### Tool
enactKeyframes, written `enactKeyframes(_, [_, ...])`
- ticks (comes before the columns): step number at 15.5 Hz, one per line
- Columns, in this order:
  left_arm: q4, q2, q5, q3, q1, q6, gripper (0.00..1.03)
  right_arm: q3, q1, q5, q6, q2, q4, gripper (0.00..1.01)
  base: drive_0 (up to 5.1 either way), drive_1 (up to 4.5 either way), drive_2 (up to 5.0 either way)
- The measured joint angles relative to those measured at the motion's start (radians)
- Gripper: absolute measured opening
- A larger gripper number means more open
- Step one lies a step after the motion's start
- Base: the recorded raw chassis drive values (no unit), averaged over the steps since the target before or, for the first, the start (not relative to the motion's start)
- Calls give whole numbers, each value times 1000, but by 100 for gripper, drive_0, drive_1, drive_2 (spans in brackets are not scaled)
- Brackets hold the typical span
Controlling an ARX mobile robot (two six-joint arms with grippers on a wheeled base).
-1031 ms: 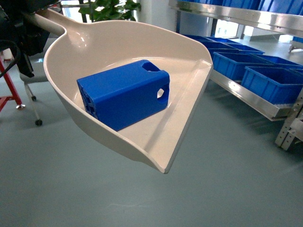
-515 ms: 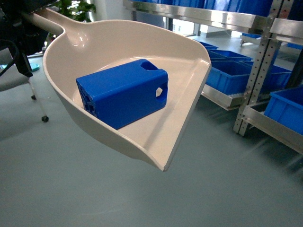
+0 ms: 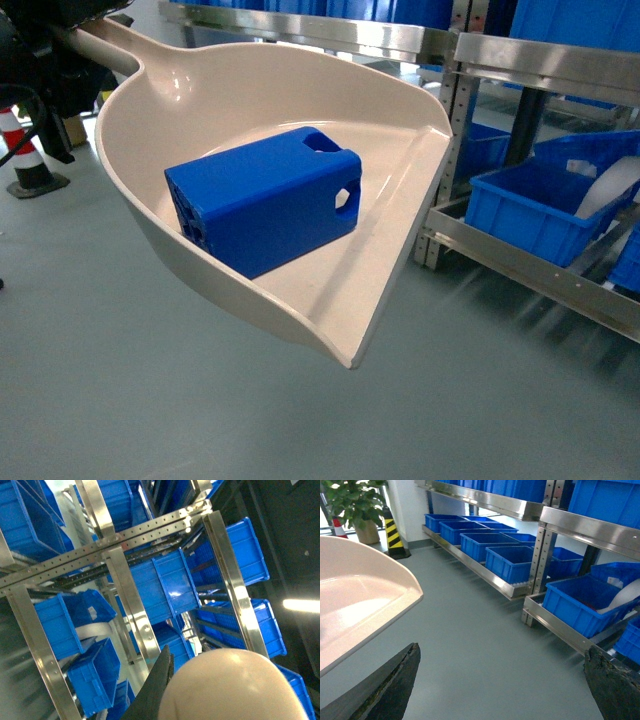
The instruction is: Place part in tray to right shelf
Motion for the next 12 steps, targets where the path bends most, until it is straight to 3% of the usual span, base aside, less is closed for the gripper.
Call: enactKeyframes(12, [0, 0, 0, 0, 0, 0, 12, 0, 0, 0, 0, 0, 0, 98, -160, -160, -160])
